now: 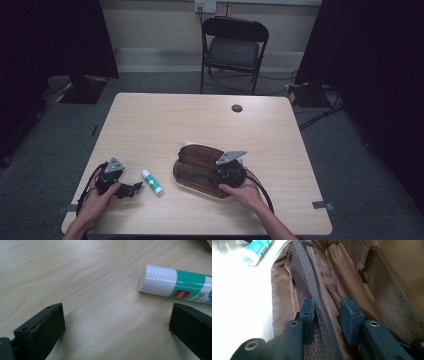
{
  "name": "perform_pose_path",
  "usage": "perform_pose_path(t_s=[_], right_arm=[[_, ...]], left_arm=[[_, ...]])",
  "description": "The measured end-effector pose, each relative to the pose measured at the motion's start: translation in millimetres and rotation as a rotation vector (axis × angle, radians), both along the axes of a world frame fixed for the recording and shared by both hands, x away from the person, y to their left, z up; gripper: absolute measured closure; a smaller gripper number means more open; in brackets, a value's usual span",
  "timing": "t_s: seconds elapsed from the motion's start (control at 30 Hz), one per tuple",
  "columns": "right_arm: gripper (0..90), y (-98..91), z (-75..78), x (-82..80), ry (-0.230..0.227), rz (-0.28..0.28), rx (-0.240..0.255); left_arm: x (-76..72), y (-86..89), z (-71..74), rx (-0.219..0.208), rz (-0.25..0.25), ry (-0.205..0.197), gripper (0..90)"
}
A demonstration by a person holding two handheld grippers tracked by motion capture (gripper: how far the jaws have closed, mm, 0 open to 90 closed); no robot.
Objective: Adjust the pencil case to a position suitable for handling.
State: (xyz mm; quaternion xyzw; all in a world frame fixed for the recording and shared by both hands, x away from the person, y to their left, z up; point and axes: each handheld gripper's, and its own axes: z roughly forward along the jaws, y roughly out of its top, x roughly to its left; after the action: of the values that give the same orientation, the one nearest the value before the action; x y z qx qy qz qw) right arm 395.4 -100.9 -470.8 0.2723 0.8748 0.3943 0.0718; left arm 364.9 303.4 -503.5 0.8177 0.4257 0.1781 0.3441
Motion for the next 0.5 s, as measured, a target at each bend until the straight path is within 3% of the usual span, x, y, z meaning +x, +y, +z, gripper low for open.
perform_pose_path(t_s=[0.13,0.3,0.5], right_arm=[[65.6,-2.4,0.5,5.3,0.022,0.066,0.0],[65.8,-2.7,1.8,7.1,0.019,0.099,-0.016],[56.5,-5.5,5.1,4.0,0.028,0.084,-0.019]], left_arm=[[0.0,0.0,0.0,0.0,0.0,0.0,0.0],[0.0,0.0,0.0,0.0,0.0,0.0,0.0],[0.0,0.1,0.0,0.001,-0.001,-0.001,0.0]])
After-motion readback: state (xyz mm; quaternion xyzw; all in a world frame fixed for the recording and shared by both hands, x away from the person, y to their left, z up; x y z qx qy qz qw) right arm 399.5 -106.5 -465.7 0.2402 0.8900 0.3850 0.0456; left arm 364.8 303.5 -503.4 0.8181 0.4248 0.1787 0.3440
